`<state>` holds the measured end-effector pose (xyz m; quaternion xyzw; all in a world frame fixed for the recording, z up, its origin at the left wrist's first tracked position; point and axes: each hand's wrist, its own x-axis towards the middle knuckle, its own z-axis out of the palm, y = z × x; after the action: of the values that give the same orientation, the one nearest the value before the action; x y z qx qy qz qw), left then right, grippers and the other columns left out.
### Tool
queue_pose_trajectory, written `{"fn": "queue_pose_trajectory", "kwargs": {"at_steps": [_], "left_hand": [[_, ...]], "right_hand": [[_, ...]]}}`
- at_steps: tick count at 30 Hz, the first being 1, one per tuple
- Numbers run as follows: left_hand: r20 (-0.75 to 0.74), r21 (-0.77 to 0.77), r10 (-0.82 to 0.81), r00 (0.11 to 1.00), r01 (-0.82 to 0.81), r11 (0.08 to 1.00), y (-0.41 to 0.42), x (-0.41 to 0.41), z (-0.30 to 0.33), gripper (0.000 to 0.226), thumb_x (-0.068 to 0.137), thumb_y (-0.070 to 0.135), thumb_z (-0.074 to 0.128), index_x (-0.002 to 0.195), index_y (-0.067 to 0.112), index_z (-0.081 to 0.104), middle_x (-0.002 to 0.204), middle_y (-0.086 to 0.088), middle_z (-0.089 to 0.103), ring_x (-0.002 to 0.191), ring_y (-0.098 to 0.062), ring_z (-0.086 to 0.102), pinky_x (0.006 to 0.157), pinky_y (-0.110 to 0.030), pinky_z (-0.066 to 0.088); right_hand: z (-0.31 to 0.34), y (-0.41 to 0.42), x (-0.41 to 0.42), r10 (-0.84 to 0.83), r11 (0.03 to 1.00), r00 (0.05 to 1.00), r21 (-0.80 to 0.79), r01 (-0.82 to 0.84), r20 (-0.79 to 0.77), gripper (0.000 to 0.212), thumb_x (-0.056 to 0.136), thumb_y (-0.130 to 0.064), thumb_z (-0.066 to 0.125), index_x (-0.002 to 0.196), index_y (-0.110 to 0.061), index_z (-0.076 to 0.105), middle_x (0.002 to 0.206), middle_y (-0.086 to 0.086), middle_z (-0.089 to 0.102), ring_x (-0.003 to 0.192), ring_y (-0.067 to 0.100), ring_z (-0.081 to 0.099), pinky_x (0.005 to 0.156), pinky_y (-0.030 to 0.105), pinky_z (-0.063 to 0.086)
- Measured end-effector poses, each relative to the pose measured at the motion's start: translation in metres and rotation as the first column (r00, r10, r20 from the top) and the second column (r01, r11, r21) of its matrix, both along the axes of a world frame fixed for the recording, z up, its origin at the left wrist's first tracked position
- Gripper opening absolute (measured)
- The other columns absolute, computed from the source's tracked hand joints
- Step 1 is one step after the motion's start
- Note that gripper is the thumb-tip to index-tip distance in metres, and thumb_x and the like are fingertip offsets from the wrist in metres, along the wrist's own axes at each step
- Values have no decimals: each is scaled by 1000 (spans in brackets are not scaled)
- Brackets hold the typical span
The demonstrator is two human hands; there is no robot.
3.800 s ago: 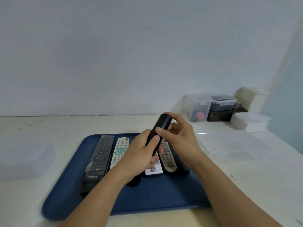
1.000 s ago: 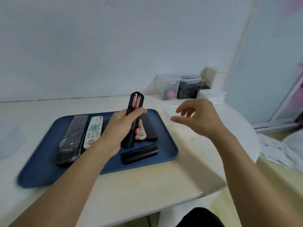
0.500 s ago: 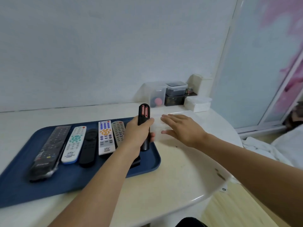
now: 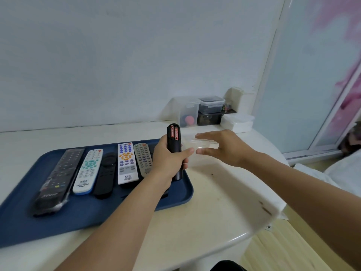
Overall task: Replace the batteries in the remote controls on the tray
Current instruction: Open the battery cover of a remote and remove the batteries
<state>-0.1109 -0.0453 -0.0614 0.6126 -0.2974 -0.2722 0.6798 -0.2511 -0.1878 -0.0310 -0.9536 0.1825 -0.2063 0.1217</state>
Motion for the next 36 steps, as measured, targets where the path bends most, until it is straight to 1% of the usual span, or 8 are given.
{"fn": "queue_pose_trajectory", "kwargs": {"at_steps": [5, 12, 18, 23, 26, 30, 33, 36], "left_hand": [[-2, 19, 13, 1000, -13, 1000, -7, 0, -3, 36, 87, -1, 72, 115, 17, 58, 90, -12, 64, 56, -12, 63, 54, -28, 53], [24, 45, 24, 999, -25, 999, -11, -6, 0, 32, 90, -1, 66, 116, 14, 56, 93, -12, 66, 59, -15, 65, 52, -27, 52], [-68, 37, 12, 998, -10, 999, -8, -7, 4, 32, 90, 1, 67, 116, 16, 57, 99, -11, 66, 63, -15, 66, 51, -25, 52], [-81, 48, -15, 997, 19, 999, -6, -11, 4, 34, 88, -3, 68, 117, 12, 56, 95, -11, 65, 62, -14, 65, 48, -21, 50], [-84, 60, -25, 996, 30, 998, -5, -12, 4, 31, 88, -3, 68, 114, 10, 57, 94, -12, 65, 60, -14, 64, 46, -21, 48], [-100, 66, -38, 994, 44, 997, -3, -15, 3, 32, 86, -2, 72, 112, 8, 57, 95, -12, 66, 61, -15, 64, 47, -22, 50], [-86, 66, -36, 996, 41, 997, -2, -12, 3, 32, 85, -1, 72, 111, 9, 57, 93, -11, 66, 60, -14, 64, 49, -23, 50], [-75, 57, -52, 996, 56, 997, 1, -11, 2, 30, 86, -2, 70, 109, 10, 56, 90, -11, 64, 60, -13, 63, 50, -23, 51]], "right_hand": [[0, -4, -5, 6, 998, 997, -66, -11, -72, 65, 77, -52, 79, 134, -27, 61, 138, -10, 60, 126, 11, 56, 106, 32, 45], [14, -41, -61, -217, 972, 944, -147, 185, -249, 64, 82, -40, 79, 140, -34, 55, 143, -11, 57, 130, 17, 52, 109, 29, 37], [40, -51, -55, -154, 973, 940, 121, 199, -305, 55, 82, -29, 81, 134, -33, 63, 125, -10, 65, 64, 5, 71, 77, 26, 58], [56, -62, -50, -206, 932, 979, 305, 194, 6, 37, 84, -34, 77, 117, -17, 74, 109, -2, 73, 83, 12, 71, 58, 31, 61], [58, -70, -34, -351, 909, 894, 332, 253, 280, 38, 83, -38, 79, 114, -17, 71, 102, 2, 71, 80, 20, 68, 51, 30, 60], [40, -72, 1, -508, 769, 774, 605, 208, 378, 59, 82, -31, 82, 128, -10, 53, 124, 8, 56, 98, 22, 65, 71, 37, 63], [16, -76, 21, -462, 799, 822, 560, 222, 333, 69, 91, -31, 72, 146, -18, 32, 130, -4, 47, 111, 25, 59, 96, 46, 54], [3, -80, 32, -467, 813, 862, 481, 329, 198, 91, 92, -38, 67, 155, -15, 7, 158, 7, 27, 141, 31, 37, 116, 49, 36]]}}
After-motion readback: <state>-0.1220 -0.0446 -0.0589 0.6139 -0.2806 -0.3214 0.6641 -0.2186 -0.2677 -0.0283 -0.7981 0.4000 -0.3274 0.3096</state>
